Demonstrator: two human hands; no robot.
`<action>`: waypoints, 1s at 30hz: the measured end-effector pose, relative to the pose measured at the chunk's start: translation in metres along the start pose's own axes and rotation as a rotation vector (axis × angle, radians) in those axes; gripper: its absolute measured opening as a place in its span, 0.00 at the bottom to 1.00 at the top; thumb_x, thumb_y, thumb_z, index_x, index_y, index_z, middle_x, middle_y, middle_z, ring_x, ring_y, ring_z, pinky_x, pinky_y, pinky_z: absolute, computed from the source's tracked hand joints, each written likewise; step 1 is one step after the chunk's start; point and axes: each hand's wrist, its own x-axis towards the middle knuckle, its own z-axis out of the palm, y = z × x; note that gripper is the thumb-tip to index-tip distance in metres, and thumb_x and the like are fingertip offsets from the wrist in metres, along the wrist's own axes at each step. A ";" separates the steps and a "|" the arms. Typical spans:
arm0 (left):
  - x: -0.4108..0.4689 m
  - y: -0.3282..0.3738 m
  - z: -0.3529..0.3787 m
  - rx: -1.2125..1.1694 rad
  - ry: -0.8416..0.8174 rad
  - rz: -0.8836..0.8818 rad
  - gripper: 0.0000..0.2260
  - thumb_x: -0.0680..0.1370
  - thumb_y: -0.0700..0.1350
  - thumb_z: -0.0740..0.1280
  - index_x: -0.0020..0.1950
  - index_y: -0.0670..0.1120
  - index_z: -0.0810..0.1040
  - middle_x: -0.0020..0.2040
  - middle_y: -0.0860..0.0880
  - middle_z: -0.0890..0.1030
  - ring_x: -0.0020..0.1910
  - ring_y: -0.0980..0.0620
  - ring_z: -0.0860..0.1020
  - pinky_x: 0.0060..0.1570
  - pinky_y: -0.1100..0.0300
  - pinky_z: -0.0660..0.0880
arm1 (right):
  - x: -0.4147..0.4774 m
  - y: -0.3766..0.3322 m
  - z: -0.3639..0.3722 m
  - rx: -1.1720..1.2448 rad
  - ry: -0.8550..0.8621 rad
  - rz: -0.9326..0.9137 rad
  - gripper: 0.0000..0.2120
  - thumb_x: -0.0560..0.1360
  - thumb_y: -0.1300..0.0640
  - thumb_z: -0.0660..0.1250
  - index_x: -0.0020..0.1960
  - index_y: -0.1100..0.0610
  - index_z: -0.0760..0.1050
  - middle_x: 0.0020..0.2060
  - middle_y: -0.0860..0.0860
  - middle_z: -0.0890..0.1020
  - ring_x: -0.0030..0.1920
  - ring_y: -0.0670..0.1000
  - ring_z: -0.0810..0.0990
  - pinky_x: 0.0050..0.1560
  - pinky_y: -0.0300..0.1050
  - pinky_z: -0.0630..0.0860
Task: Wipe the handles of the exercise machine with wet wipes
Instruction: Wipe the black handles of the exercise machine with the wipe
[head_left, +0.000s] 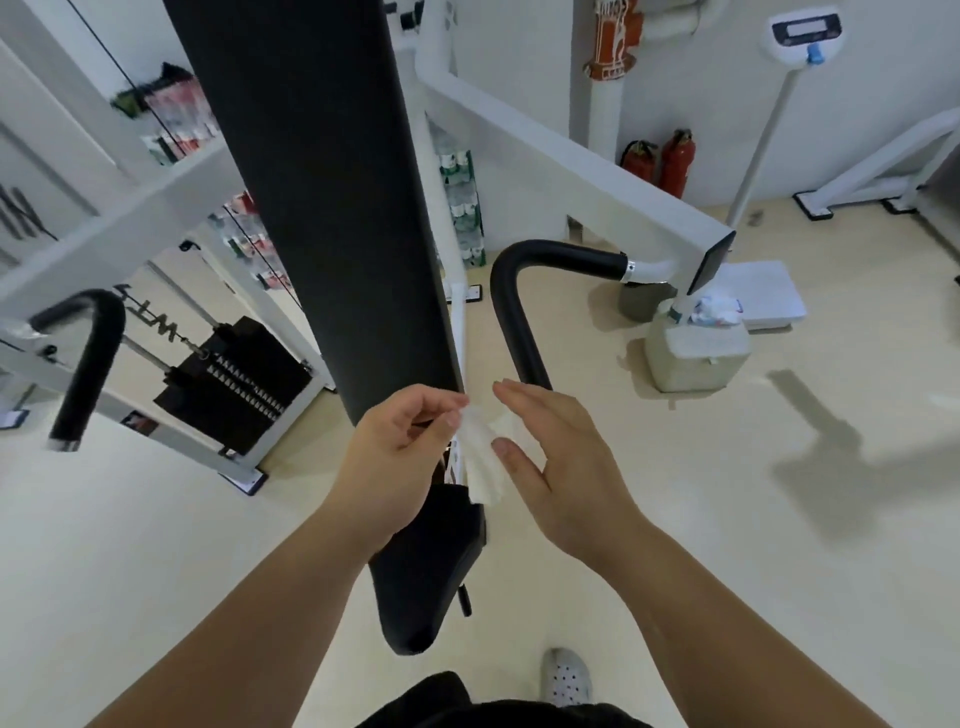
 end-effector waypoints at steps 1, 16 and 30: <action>-0.002 0.000 -0.007 0.000 -0.007 0.005 0.09 0.81 0.41 0.67 0.46 0.54 0.82 0.51 0.62 0.84 0.51 0.61 0.81 0.52 0.65 0.74 | 0.001 -0.007 0.004 0.019 -0.036 0.003 0.22 0.81 0.47 0.63 0.74 0.46 0.68 0.70 0.42 0.74 0.70 0.42 0.68 0.71 0.40 0.64; -0.024 -0.110 -0.208 0.027 -0.060 -0.013 0.08 0.79 0.40 0.68 0.43 0.51 0.83 0.40 0.51 0.83 0.41 0.52 0.80 0.41 0.69 0.75 | 0.026 -0.136 0.176 0.170 -0.166 0.079 0.02 0.75 0.52 0.73 0.45 0.48 0.81 0.41 0.44 0.80 0.45 0.46 0.80 0.49 0.44 0.78; -0.012 -0.205 -0.405 0.079 -0.069 -0.115 0.09 0.80 0.43 0.67 0.42 0.53 0.81 0.39 0.52 0.85 0.39 0.56 0.81 0.41 0.65 0.73 | 0.062 -0.253 0.321 0.164 -0.258 0.193 0.11 0.76 0.62 0.69 0.49 0.47 0.82 0.39 0.44 0.83 0.42 0.45 0.81 0.46 0.37 0.78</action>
